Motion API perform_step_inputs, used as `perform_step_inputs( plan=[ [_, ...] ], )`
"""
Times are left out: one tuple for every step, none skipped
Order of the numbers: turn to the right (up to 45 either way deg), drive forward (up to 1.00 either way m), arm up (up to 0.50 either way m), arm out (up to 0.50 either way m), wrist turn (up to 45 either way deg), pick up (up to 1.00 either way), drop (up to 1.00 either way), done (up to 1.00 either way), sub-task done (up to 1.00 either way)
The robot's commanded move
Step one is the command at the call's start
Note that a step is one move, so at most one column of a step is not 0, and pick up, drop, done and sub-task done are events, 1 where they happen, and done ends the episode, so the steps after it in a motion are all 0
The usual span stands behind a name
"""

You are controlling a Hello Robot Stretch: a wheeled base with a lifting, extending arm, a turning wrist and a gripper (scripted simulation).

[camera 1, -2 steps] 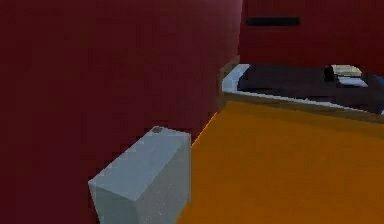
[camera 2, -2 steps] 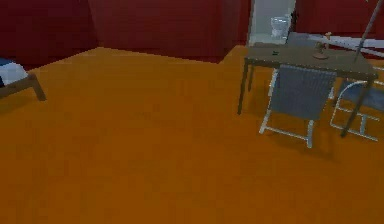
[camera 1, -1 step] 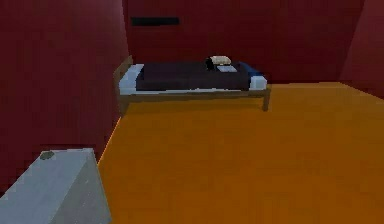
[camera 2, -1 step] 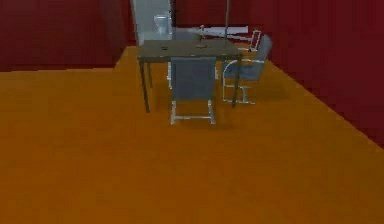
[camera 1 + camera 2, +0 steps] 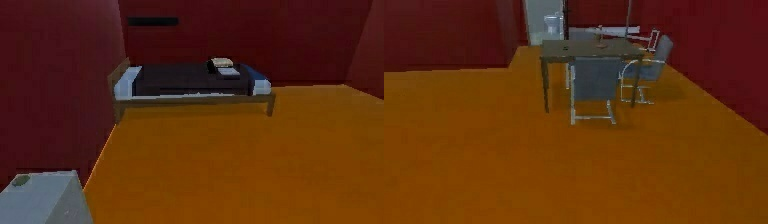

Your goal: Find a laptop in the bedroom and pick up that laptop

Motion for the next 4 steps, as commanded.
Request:
perform_step_inputs(
  plan=[
    [6.0,0.0,0.0,0.0,0.0,0.0,0.0,0.0,0.0],
    [0.0,0.65,0.0,0.0,0.0,0.0,0.0,0.0,0.0],
    [0.0,1.0,0.0,0.0,0.0,0.0,0.0,0.0,0.0],
    [-3.0,0.0,0.0,0.0,0.0,0.0,0.0,0.0,0.0]
  ],
)
